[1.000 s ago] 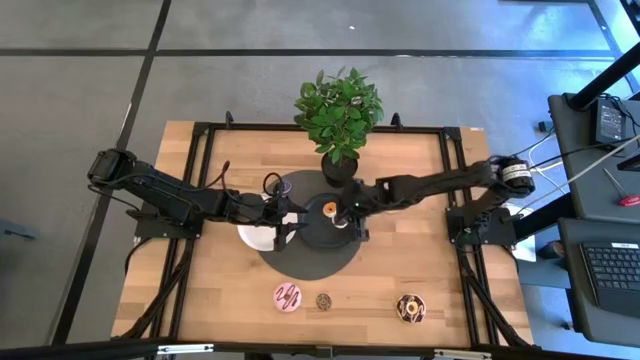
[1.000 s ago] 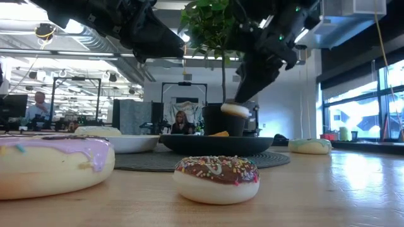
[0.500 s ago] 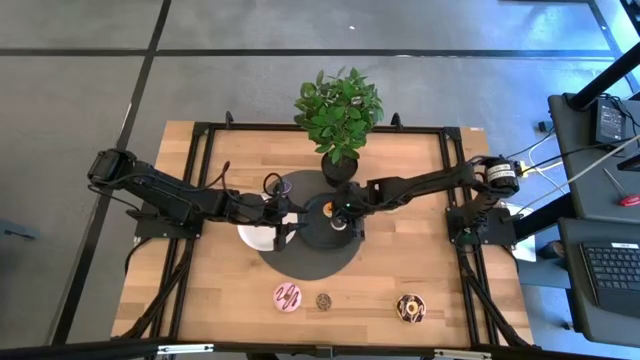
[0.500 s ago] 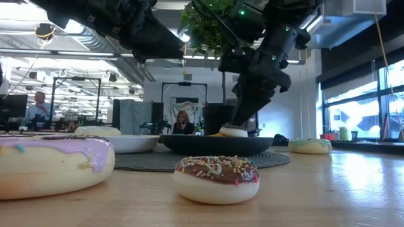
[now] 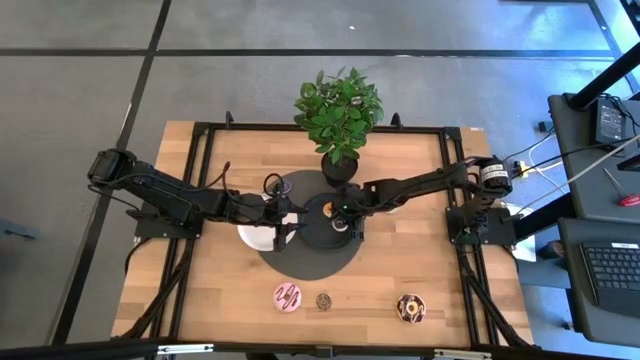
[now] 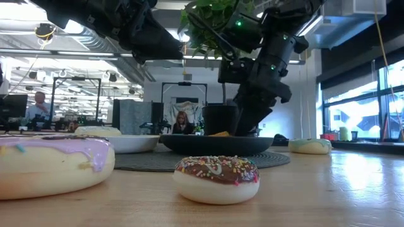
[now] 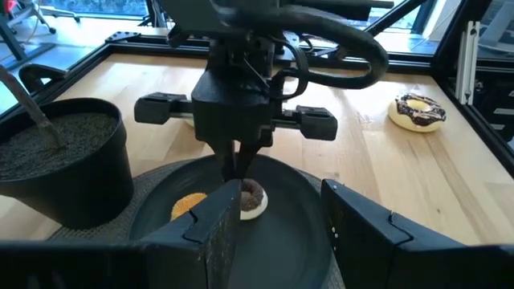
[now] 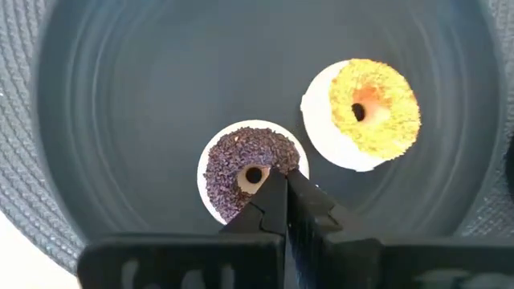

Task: Pick & Place donuts
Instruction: Put the small black donut on the black plate

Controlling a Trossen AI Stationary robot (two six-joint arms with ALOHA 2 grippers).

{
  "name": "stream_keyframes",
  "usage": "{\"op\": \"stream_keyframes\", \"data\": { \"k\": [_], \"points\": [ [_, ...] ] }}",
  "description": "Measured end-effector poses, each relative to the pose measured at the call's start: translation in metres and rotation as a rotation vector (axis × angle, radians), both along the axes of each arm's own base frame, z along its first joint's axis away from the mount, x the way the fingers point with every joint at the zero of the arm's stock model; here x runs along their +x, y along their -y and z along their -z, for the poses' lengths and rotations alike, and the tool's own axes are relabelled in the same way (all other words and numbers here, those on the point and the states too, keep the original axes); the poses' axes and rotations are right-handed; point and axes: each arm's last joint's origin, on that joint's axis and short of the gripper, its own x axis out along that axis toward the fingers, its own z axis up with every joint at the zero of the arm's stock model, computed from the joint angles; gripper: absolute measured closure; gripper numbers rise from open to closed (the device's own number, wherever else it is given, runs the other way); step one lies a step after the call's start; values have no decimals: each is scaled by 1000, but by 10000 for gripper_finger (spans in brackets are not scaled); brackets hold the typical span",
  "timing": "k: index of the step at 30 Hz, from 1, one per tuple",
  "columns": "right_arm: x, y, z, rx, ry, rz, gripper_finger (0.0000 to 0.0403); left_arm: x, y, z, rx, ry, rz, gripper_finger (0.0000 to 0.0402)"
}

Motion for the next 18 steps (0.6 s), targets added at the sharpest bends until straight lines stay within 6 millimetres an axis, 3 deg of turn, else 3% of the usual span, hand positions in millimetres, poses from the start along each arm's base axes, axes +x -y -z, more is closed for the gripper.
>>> {"op": "stream_keyframes", "data": {
  "k": [18],
  "points": [
    [1,0,0,-10,7,-21,317,0,0,0,0,-1,0,233]
  ]
}}
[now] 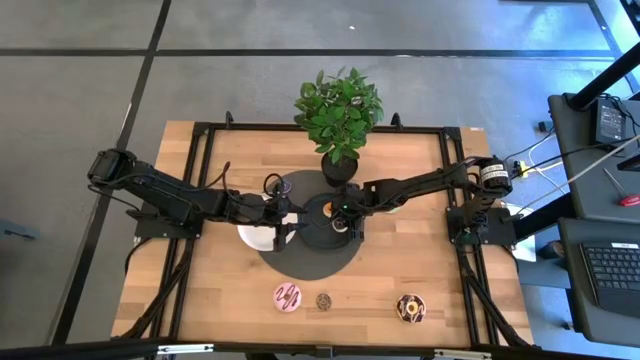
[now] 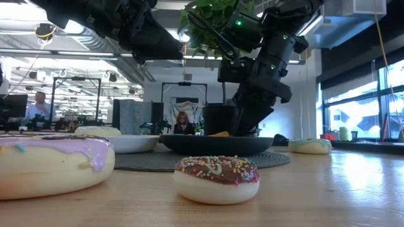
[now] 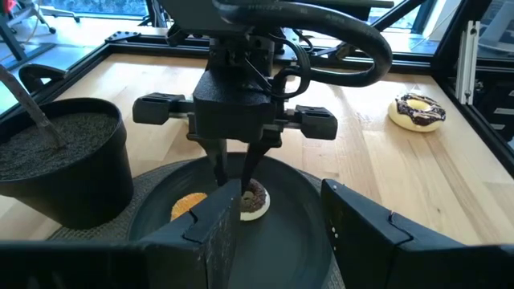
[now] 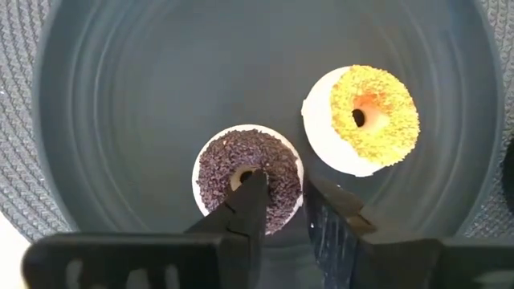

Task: Pick & Place donuts
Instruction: Put the small black donut on the black plate, then put the large purple donut on the white plate

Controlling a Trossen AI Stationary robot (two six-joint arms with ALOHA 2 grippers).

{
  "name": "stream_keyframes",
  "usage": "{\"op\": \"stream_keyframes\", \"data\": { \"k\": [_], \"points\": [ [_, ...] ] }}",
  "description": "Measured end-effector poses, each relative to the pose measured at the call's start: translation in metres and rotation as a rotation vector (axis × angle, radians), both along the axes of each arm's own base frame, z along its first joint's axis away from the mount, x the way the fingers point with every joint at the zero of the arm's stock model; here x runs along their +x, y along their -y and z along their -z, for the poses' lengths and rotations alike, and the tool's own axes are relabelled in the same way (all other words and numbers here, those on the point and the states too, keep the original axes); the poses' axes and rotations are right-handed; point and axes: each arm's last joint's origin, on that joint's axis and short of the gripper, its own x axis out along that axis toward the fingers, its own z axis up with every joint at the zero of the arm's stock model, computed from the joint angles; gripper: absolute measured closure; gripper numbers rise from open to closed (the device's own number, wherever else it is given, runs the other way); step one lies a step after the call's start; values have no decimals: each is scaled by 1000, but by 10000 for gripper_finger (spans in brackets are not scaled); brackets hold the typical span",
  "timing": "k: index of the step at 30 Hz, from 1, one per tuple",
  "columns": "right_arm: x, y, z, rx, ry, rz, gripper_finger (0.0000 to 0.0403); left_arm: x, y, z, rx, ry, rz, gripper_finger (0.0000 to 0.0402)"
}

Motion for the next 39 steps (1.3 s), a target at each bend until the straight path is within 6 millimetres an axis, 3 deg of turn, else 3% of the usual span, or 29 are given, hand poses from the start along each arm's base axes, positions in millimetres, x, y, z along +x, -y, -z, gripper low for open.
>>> {"op": "stream_keyframes", "data": {
  "k": [13,19,24,30,39],
  "points": [
    [2,0,-2,36,20,70,312,0,0,0,-2,0,-1,233],
    [0,-8,-28,56,47,44,313,0,0,0,-3,1,-1,233],
    [-30,-34,-52,55,81,-12,313,0,1,0,-36,2,23,233],
    [-78,-45,-72,-58,186,102,313,0,7,0,-70,-3,114,233],
    [-138,-47,-60,-55,355,169,313,-2,20,-1,-87,5,206,233]
  ]
}}
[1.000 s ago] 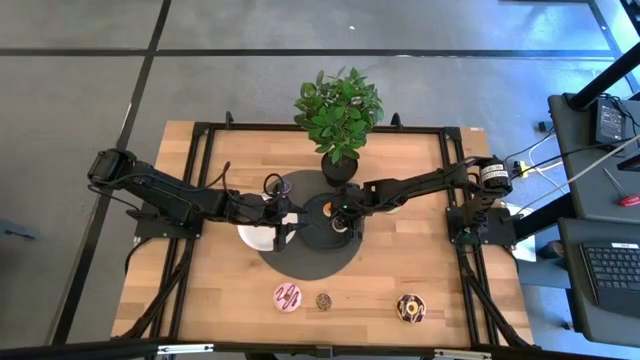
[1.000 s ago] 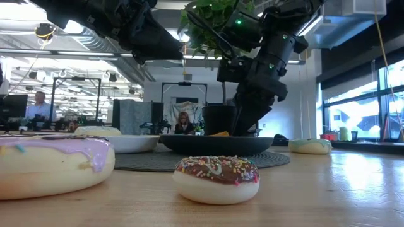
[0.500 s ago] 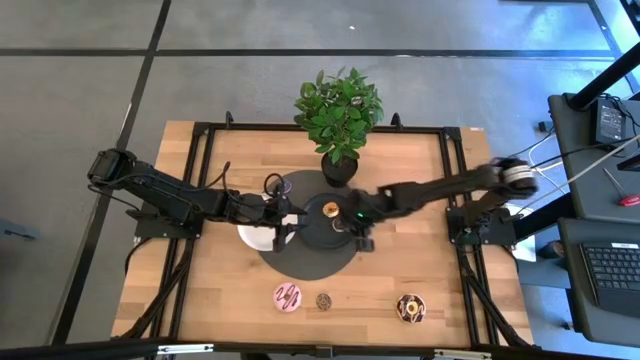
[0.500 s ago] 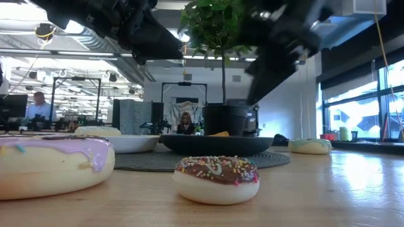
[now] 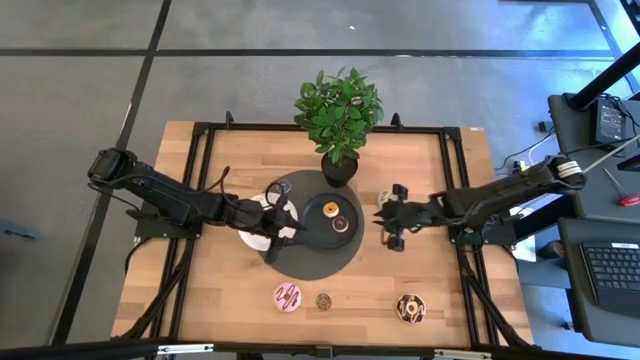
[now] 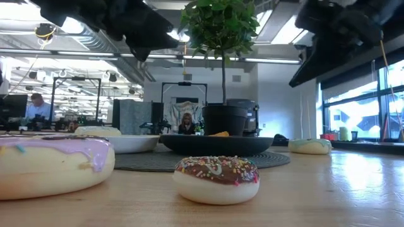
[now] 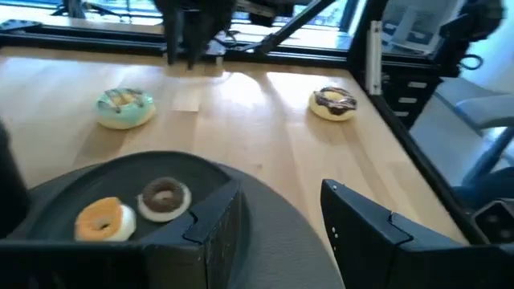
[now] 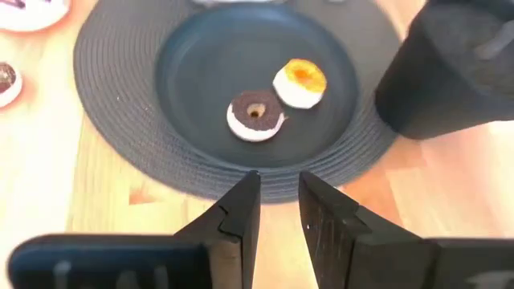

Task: Pick & Place donuts
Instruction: Put the large purple donut on the white plate

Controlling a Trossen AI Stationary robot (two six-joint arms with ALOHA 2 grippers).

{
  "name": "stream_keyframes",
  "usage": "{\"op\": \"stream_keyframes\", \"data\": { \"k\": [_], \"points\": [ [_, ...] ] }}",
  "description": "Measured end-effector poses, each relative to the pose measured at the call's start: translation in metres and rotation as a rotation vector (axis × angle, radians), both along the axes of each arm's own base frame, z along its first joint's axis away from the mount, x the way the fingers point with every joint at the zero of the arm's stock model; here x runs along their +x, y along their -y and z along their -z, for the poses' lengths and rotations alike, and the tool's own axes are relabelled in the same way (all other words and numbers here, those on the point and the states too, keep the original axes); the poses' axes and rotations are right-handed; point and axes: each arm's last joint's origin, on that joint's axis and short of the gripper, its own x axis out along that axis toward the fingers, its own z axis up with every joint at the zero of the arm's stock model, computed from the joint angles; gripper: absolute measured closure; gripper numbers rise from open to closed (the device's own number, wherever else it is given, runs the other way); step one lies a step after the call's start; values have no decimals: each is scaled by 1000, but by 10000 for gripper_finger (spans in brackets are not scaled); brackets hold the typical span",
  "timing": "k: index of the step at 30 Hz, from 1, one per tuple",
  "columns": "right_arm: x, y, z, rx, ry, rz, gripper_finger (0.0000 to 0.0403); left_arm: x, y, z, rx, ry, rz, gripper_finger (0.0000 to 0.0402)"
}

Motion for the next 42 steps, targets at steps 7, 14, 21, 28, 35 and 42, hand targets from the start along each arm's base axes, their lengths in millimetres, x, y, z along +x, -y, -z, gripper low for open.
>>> {"op": "stream_keyframes", "data": {
  "k": [7,14,21,28,35,42],
  "points": [
    [-18,7,9,-30,129,65,313,-3,18,-4,-71,32,263,229],
    [-19,8,10,-43,158,88,313,-1,43,5,-16,-80,222,231],
    [-18,11,10,-50,163,111,313,22,80,1,100,-297,216,233],
    [-17,14,10,-52,162,127,313,31,103,32,107,-552,180,233],
    [-17,14,10,-51,161,125,313,33,109,53,102,-639,167,233],
    [-17,14,10,-51,161,124,313,34,110,65,132,-682,169,233]
  ]
}}
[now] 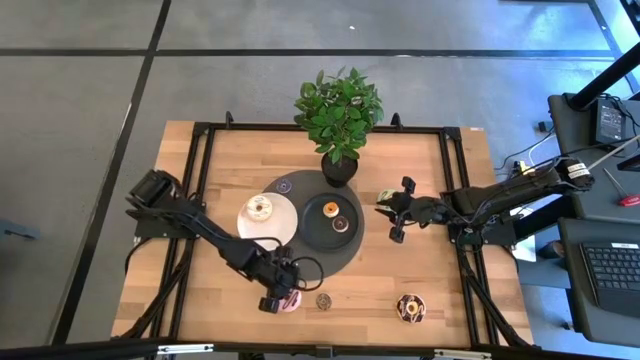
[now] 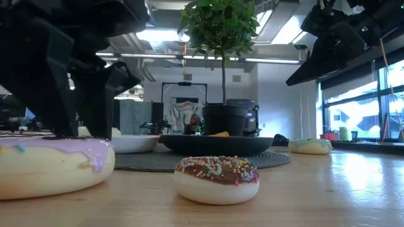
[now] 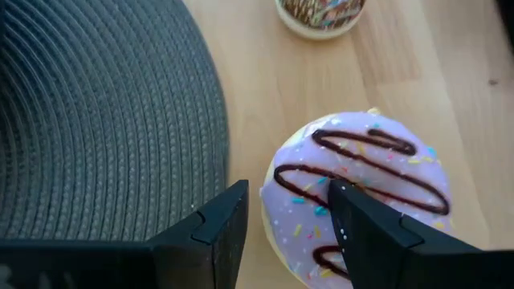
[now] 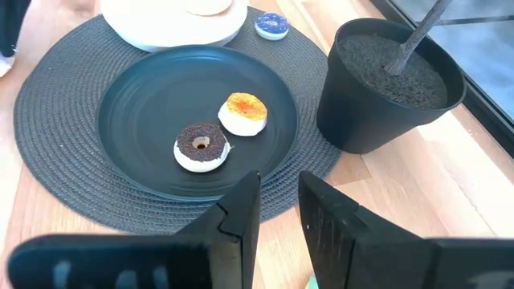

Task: Pick & Place donuts
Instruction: Put the large purple donut on the white plate

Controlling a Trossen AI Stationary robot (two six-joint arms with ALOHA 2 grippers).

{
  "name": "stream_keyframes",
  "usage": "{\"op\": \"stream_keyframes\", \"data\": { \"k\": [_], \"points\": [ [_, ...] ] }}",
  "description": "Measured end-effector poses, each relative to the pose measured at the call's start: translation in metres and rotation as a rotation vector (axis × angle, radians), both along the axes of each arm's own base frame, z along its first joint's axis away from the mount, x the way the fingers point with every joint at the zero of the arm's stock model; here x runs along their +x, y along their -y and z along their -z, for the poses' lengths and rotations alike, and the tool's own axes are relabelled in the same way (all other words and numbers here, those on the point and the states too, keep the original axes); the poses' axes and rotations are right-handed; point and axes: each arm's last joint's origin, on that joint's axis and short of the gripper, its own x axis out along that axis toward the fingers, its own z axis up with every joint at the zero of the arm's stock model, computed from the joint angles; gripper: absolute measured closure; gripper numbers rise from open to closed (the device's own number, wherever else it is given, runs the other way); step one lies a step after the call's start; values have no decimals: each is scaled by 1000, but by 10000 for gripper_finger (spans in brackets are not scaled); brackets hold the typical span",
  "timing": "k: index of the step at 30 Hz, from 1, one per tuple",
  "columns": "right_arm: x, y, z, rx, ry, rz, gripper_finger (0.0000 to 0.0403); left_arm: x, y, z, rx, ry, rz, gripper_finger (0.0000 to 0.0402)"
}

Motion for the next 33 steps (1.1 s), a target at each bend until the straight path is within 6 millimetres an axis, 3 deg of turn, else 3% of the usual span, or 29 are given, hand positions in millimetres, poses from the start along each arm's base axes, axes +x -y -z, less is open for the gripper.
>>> {"op": "stream_keyframes", "data": {
  "k": [9,19,30,33],
  "points": [
    [0,0,0,0,-1,0,313,1,1,2,-49,-7,-71,233],
    [0,0,0,0,-2,-1,313,1,2,2,-52,-13,-37,241],
    [-1,0,1,-23,-19,-16,313,1,2,2,-38,-13,5,348],
    [-1,0,1,-24,-19,-16,313,0,0,-7,-78,-5,-13,384]
  ]
}}
